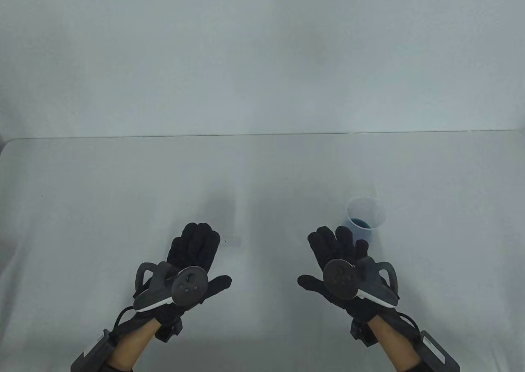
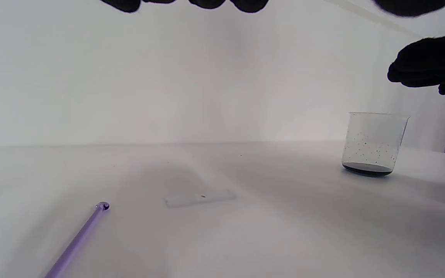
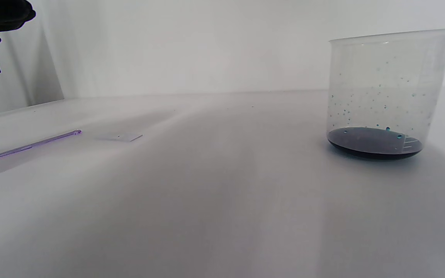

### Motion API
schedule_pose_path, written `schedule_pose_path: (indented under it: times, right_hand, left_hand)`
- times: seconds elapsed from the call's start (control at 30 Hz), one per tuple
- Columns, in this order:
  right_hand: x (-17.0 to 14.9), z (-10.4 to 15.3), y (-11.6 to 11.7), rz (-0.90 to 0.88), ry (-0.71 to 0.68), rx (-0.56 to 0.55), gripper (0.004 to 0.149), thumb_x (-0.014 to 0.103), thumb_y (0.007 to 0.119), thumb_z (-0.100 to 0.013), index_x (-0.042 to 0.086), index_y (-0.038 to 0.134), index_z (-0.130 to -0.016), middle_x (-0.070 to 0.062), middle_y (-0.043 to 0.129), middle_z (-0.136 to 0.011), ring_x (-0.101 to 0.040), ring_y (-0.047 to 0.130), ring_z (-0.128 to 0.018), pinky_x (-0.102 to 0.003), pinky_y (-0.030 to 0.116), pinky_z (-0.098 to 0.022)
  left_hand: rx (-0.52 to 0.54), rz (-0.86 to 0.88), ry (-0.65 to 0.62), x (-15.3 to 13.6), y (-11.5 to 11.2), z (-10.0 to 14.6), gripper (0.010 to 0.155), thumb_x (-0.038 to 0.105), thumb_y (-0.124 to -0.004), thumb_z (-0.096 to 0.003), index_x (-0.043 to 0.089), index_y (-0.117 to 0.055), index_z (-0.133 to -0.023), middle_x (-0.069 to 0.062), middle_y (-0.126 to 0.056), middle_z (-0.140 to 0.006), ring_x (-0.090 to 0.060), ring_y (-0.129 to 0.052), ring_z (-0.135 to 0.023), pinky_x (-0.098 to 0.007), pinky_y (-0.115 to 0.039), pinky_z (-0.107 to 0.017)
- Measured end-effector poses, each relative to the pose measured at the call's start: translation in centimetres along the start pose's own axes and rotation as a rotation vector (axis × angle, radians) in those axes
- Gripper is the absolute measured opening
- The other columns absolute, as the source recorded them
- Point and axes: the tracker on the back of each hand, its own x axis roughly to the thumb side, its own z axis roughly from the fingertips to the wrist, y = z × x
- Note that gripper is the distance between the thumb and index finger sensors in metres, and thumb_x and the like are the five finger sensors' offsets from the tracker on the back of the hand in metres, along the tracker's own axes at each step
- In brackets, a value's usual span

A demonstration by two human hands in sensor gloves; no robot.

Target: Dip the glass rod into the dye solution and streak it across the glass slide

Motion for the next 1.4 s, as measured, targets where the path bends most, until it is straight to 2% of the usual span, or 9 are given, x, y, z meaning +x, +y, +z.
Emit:
schedule_pose_path:
  times: [0.53,0.67,0.77,0.87,0.97,1.1,1.17,1.4]
  right_hand:
    - [-0.1,0.1,-0.1,0.008,0.011,-0.014,0.092,0.076,0.044,-0.045,0.022,0.02,-0.115,-0.007,0.024,-0.126,-0.051,0.028,-0.114,-0.074,0.034,-0.074]
    - [-0.2,0.1,-0.2,0.005,0.011,-0.018,0.092,0.076,0.044,-0.045,0.022,0.02,-0.115,-0.007,0.024,-0.126,-0.051,0.028,-0.114,-0.074,0.034,-0.074]
    - [-0.1,0.2,-0.4,0.01,0.009,-0.032,0.092,0.076,0.044,-0.045,0.022,0.02,-0.115,-0.007,0.025,-0.126,-0.051,0.029,-0.114,-0.074,0.034,-0.074]
    - [-0.2,0.2,-0.4,0.007,0.011,-0.035,0.091,0.076,0.044,-0.045,0.022,0.02,-0.115,-0.007,0.025,-0.126,-0.051,0.029,-0.114,-0.074,0.034,-0.074]
    - [-0.2,0.2,-0.5,0.006,0.011,-0.038,0.092,0.076,0.044,-0.045,0.022,0.02,-0.115,-0.007,0.025,-0.126,-0.051,0.029,-0.114,-0.074,0.034,-0.074]
    - [-0.3,0.2,-0.5,0.0,0.01,-0.042,0.092,0.076,0.044,-0.045,0.022,0.02,-0.115,-0.007,0.025,-0.126,-0.051,0.029,-0.114,-0.074,0.034,-0.074]
    - [-0.3,0.2,-0.5,-0.002,0.008,-0.04,0.091,0.076,0.045,-0.045,0.022,0.02,-0.115,-0.007,0.025,-0.126,-0.051,0.029,-0.114,-0.074,0.034,-0.074]
    - [-0.4,0.3,-0.5,-0.006,0.012,-0.037,0.091,0.076,0.045,-0.045,0.022,0.021,-0.115,-0.007,0.025,-0.126,-0.051,0.029,-0.114,-0.074,0.034,-0.074]
  left_hand:
    - [-0.014,-0.008,0.005,-0.1,-0.2,-0.1,0.093,0.067,-0.055,-0.0511,0.01,-0.024,-0.118,-0.024,-0.021,-0.124,-0.053,-0.024,-0.114,-0.063,-0.038,-0.08]
    - [-0.007,0.005,0.009,-0.4,0.5,-0.3,0.092,0.066,-0.056,-0.0514,0.011,-0.025,-0.119,-0.023,-0.024,-0.125,-0.052,-0.027,-0.114,-0.063,-0.041,-0.08]
    - [-0.004,0.032,0.017,-0.9,1.5,-1.7,0.09,0.065,-0.058,-0.0515,0.013,-0.028,-0.119,-0.021,-0.029,-0.125,-0.051,-0.032,-0.116,-0.063,-0.044,-0.08]
    - [-0.015,-0.07,0.042,-1.5,2.7,-3.9,0.087,0.064,-0.062,-0.0514,0.016,-0.033,-0.119,-0.017,-0.035,-0.125,-0.047,-0.042,-0.116,-0.061,-0.05,-0.08]
    - [-0.07,-0.113,0.071,-2.5,3.0,-6.5,0.085,0.062,-0.065,-0.051,0.02,-0.035,-0.118,-0.013,-0.04,-0.125,-0.041,-0.05,-0.115,-0.058,-0.055,-0.08]
    - [-0.146,-0.148,0.126,-3.8,1.7,-9.3,0.082,0.06,-0.069,-0.0504,0.023,-0.037,-0.117,-0.009,-0.044,-0.124,-0.035,-0.057,-0.113,-0.054,-0.058,-0.08]
    - [-0.194,-0.156,0.161,-4.3,0.4,-10.5,0.08,0.059,-0.071,-0.05,0.025,-0.04,-0.116,-0.006,-0.048,-0.123,-0.033,-0.061,-0.112,-0.053,-0.06,-0.079]
    - [-0.338,-0.208,0.237,-5.3,-4.2,-12.2,0.073,0.054,-0.076,-0.0492,0.03,-0.049,-0.112,-0.001,-0.058,-0.119,-0.026,-0.07,-0.107,-0.051,-0.064,-0.077]
